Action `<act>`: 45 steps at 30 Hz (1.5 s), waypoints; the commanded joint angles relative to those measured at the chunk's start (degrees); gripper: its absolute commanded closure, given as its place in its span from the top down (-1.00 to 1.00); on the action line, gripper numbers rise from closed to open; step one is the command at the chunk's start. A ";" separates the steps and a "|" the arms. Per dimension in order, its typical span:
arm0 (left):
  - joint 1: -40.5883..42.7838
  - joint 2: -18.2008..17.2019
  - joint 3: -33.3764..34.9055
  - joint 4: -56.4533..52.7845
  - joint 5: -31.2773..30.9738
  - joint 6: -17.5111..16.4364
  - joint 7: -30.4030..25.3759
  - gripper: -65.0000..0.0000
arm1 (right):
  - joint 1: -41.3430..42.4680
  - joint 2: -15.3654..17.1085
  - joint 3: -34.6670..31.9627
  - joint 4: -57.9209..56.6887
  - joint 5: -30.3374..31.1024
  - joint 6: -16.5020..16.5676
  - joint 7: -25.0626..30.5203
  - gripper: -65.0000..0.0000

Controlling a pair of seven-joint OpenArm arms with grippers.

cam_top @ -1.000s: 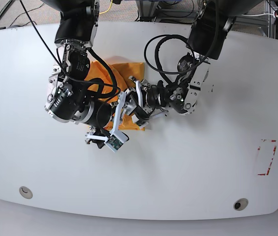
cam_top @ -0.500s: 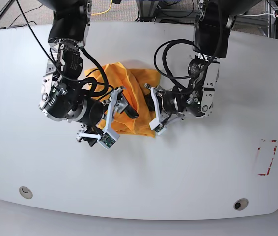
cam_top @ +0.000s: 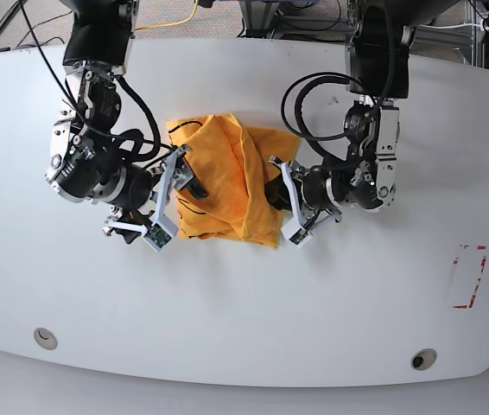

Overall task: Layout the t-shirt on the table in an organized manner, then fold the t-shirt properly
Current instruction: 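Lift both shirt ends and fold them together toward the middle, then release the left gripper and move it away from the bundle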

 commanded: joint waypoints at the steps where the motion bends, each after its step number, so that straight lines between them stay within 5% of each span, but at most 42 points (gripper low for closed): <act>1: -1.25 -0.09 -0.92 1.16 -4.20 -0.28 -0.85 -0.61 | 0.45 0.97 0.20 1.01 0.81 0.10 0.92 0.44; 6: -1.25 -0.79 -2.33 1.16 -10.09 -0.28 -0.85 -0.61 | 0.10 1.32 0.28 1.01 0.81 0.10 0.92 0.44; 19: -2.83 -9.14 -2.77 4.76 -23.01 -0.28 -0.85 -0.61 | -0.61 1.06 0.28 -0.14 0.81 0.10 0.92 0.44; 35: -1.51 -18.90 -11.56 5.82 -24.94 -0.28 -0.85 -0.61 | -0.43 0.79 -0.16 -9.98 1.07 0.10 6.37 0.44; 45: 1.13 -19.87 -11.73 6.08 -24.85 -0.28 -0.85 -0.61 | -0.34 -1.67 -0.42 -11.30 1.07 0.10 6.45 0.41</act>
